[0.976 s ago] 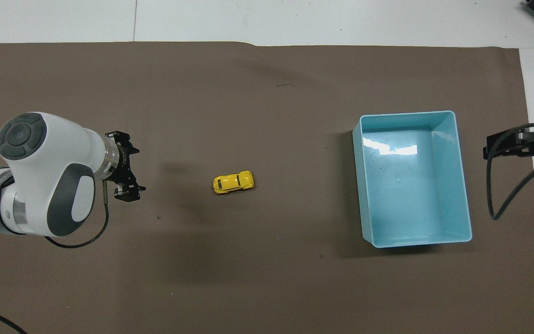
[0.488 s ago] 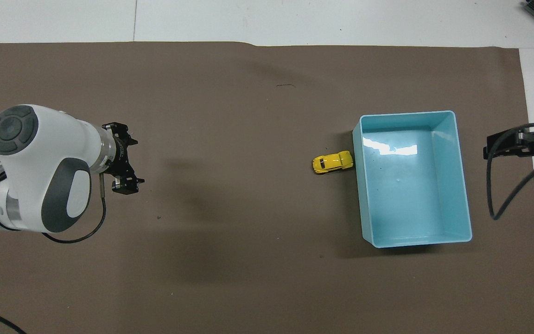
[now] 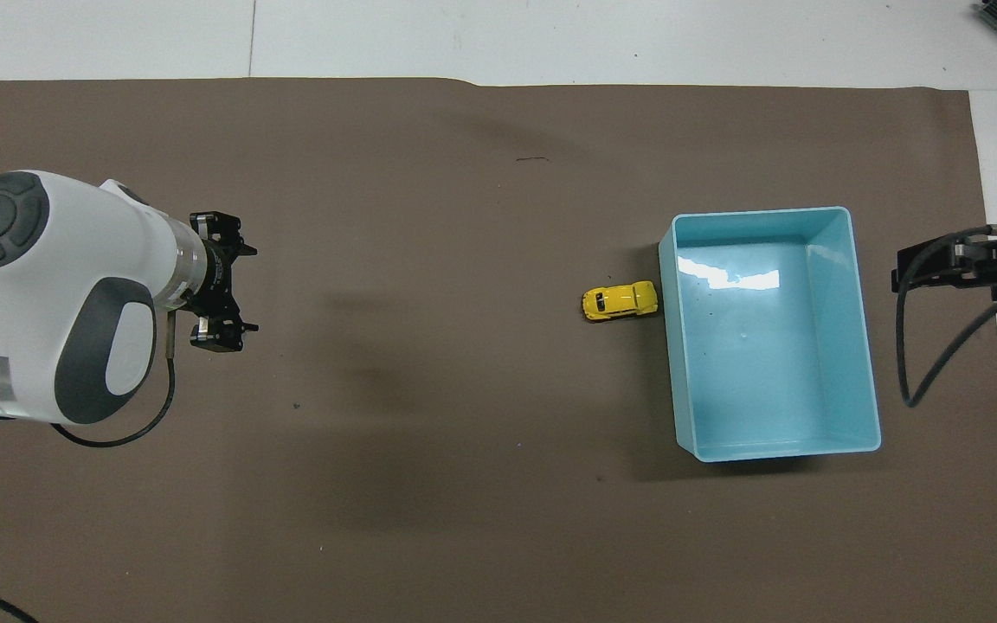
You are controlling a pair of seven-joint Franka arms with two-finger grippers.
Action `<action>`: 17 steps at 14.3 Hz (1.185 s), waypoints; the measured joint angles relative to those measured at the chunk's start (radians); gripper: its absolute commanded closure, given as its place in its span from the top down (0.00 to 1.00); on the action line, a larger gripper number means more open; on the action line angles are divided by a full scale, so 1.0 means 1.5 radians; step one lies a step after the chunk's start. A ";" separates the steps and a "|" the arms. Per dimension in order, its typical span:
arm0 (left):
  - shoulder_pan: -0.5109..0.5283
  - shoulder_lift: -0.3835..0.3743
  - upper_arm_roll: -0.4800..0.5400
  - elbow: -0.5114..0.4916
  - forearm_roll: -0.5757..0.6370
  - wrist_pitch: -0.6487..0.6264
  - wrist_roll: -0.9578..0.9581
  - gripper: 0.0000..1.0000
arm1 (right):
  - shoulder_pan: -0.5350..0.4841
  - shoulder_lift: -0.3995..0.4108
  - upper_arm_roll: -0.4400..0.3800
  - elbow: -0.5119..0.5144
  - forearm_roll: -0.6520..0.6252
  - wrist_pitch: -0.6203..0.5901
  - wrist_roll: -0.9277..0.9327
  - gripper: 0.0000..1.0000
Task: Wind up and store yellow beetle car
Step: 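Reach the right gripper to the car while the left gripper withdraws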
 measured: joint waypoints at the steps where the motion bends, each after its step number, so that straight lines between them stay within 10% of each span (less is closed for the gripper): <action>1: 0.000 -0.001 0.000 0.016 0.000 -0.013 0.029 1.00 | 0.005 0.006 0.000 0.001 0.000 0.002 0.003 1.00; 17: 0.049 -0.073 0.007 0.108 0.001 -0.147 0.520 1.00 | 0.129 0.113 0.003 0.004 0.001 0.107 0.663 1.00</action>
